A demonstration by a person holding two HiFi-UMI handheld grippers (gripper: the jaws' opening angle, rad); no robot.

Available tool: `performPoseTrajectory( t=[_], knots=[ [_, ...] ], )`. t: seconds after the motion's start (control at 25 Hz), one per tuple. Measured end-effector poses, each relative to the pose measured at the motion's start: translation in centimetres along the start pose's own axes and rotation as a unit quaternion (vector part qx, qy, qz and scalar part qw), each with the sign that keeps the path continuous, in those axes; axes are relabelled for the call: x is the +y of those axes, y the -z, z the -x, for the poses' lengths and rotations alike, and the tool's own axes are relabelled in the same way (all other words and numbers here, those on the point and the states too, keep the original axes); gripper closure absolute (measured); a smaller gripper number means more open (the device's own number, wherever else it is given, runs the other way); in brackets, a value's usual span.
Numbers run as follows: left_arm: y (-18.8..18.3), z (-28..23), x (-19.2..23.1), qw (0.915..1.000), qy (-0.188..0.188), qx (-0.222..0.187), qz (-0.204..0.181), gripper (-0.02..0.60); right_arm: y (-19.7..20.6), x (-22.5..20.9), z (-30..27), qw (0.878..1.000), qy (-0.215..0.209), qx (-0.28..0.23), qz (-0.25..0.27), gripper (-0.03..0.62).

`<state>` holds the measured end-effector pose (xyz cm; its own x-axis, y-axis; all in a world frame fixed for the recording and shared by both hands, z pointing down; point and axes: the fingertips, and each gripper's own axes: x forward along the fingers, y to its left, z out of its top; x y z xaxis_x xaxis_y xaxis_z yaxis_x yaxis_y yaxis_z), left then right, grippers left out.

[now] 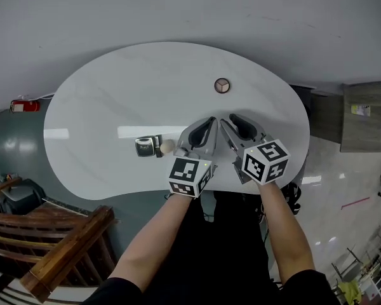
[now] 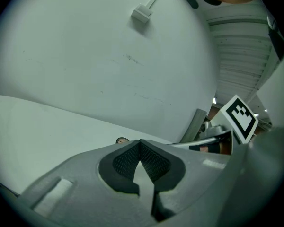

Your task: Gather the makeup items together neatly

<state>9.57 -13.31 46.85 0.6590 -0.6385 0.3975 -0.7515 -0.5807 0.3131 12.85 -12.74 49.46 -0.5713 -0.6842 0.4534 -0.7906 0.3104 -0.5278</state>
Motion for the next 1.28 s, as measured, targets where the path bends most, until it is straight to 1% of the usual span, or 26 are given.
performPoseTrajectory(
  t=[0.16, 0.36, 0.6, 0.68, 0.76, 0.88, 1.04, 1.12, 1.2, 1.24, 1.28],
  knots=[
    [-0.3, -2.2, 1.2, 0.9997, -0.022, -0.003, 0.013, 0.574, -0.9, -2.5, -2.0, 1.000, 0.007, 0.013, 0.006, 0.433],
    [0.0, -3.8, 2.7, 0.9985, -0.047, 0.000, 0.028, 0.574, -1.3, -5.6, -4.8, 0.996, 0.049, 0.044, 0.063, 0.408],
    [0.9, -4.6, 3.9, 0.9964, -0.067, 0.003, 0.052, 0.574, -1.1, -7.2, -7.5, 0.986, 0.080, 0.081, 0.120, 0.368],
    [1.0, -4.7, 4.1, 0.9958, -0.071, 0.003, 0.058, 0.574, -1.1, -7.6, -8.1, 0.984, 0.087, 0.089, 0.131, 0.361],
    [1.1, -4.6, 4.5, 0.9953, -0.075, 0.002, 0.061, 0.574, -1.3, -7.8, -8.6, 0.981, 0.094, 0.094, 0.142, 0.358],
    [1.3, -4.2, 5.1, 0.9944, -0.082, 0.001, 0.067, 0.574, -1.3, -7.8, -9.3, 0.974, 0.101, 0.110, 0.173, 0.352],
    [1.2, -3.8, 5.9, 0.9933, -0.090, -0.002, 0.072, 0.574, -0.9, -7.9, -10.2, 0.959, 0.115, 0.142, 0.216, 0.350],
    [1.2, -3.5, 6.0, 0.9929, -0.092, -0.005, 0.075, 0.574, -0.7, -8.0, -10.4, 0.953, 0.122, 0.162, 0.227, 0.350],
    [1.3, -3.2, 5.9, 0.9927, -0.092, -0.005, 0.078, 0.574, -0.6, -8.0, -10.4, 0.952, 0.124, 0.170, 0.222, 0.353],
    [1.3, -3.1, 5.7, 0.9927, -0.091, -0.005, 0.078, 0.574, -0.7, -8.0, -10.4, 0.953, 0.125, 0.170, 0.218, 0.375],
    [1.4, -3.0, 5.6, 0.9928, -0.090, -0.005, 0.079, 0.574, -0.7, -8.0, -10.3, 0.954, 0.125, 0.168, 0.216, 0.376]
  ],
)
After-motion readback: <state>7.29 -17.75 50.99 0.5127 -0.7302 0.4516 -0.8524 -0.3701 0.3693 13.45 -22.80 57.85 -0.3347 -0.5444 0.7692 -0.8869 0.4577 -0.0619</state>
